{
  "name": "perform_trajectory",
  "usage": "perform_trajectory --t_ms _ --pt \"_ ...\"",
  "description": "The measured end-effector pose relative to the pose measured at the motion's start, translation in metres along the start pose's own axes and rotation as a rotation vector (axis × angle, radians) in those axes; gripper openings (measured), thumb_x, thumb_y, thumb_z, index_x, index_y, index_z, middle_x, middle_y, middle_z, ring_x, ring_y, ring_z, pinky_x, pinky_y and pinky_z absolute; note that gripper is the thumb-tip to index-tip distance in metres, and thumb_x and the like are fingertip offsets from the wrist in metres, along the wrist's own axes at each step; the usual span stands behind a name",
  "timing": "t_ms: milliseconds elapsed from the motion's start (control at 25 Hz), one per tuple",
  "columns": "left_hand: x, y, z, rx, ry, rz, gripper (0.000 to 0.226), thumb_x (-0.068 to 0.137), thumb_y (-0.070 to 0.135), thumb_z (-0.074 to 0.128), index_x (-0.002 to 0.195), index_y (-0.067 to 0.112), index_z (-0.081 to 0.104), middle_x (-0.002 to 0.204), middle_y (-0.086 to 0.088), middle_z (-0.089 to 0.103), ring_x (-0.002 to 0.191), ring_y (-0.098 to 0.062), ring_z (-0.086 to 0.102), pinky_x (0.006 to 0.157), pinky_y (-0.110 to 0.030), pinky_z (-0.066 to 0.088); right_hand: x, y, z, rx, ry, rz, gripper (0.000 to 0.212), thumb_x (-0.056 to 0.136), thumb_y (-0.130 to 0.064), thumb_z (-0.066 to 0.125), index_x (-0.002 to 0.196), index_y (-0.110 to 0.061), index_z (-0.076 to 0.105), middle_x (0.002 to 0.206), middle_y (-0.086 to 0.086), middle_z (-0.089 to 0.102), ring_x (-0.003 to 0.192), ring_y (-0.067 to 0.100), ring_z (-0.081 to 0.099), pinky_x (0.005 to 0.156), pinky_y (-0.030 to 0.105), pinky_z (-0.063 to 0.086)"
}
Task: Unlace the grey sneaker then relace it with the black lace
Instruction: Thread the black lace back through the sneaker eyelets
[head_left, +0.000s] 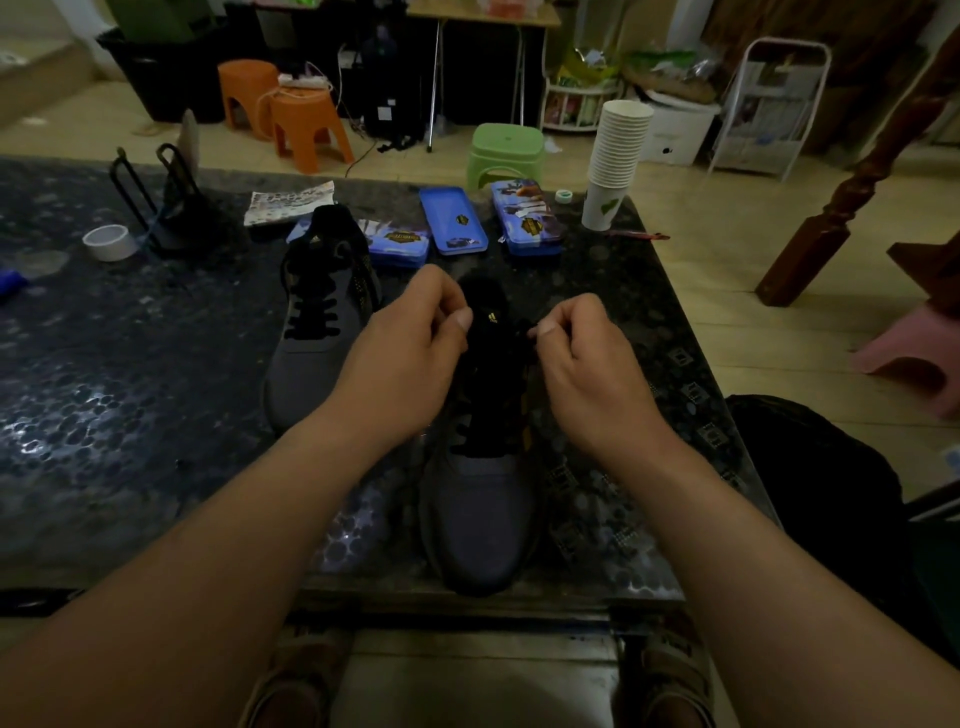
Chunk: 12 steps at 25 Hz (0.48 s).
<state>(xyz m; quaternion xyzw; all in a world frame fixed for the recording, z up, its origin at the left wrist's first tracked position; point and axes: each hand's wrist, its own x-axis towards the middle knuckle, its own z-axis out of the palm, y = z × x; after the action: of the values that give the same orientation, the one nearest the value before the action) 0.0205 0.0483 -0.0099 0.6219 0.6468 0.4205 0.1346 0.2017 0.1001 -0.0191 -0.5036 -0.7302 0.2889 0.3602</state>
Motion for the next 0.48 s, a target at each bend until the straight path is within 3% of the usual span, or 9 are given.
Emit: perform_trajectory --t_ms 80,120,240,360,480 --pt "-0.004 -0.005 -0.002 -0.042 0.012 -0.146 0.02 0.104 0.041 0.054 0.095 0.024 0.048 0.081 0.0 0.065 0.074 -0.019 0.064 0.071 -0.05 0.055 -0.002 0.007 -0.002 0.162 0.001 0.175 0.014 0.099 -0.038 0.049 0.098 -0.026 0.056 0.098 -0.006 0.068 0.091 0.013 0.067 0.08 0.049 0.058" --pt "-0.006 -0.006 -0.002 0.002 -0.017 -0.207 0.027 0.101 0.048 0.056 0.093 0.024 0.047 0.082 0.0 0.065 0.074 -0.019 0.064 0.069 -0.047 0.055 -0.004 0.008 -0.003 0.178 -0.046 0.242 0.013 0.096 -0.039 0.055 0.099 -0.027 0.057 0.098 -0.005 0.068 0.091 0.015 0.068 0.08 0.046 0.059" --pt "-0.016 -0.007 0.007 0.168 -0.158 -0.303 0.04 0.091 0.062 0.062 0.096 0.025 0.045 0.09 0.005 0.061 0.079 -0.015 0.061 0.066 -0.038 0.048 -0.011 0.008 0.007 -0.024 -0.223 0.265 0.033 0.089 -0.047 0.071 0.106 -0.023 0.056 0.1 -0.005 0.065 0.091 0.014 0.065 0.077 0.034 0.052" --pt "-0.014 -0.004 0.016 0.201 -0.098 -0.302 0.04 0.094 0.055 0.062 0.105 0.021 0.044 0.101 0.0 0.062 0.087 -0.022 0.062 0.067 -0.037 0.043 -0.011 0.001 0.023 -0.095 -0.134 0.211 0.039 0.09 -0.054 0.066 0.103 -0.021 0.052 0.103 -0.002 0.06 0.093 0.019 0.061 0.079 0.039 0.052" --pt "-0.013 -0.003 0.017 0.177 -0.077 -0.297 0.036 0.096 0.044 0.059 0.113 0.019 0.04 0.105 -0.005 0.064 0.089 -0.028 0.063 0.071 -0.041 0.048 -0.011 -0.004 0.028 -0.117 -0.084 0.198 0.031 0.091 -0.05 0.059 0.098 -0.021 0.049 0.099 0.0 0.059 0.088 0.022 0.058 0.073 0.039 0.044"
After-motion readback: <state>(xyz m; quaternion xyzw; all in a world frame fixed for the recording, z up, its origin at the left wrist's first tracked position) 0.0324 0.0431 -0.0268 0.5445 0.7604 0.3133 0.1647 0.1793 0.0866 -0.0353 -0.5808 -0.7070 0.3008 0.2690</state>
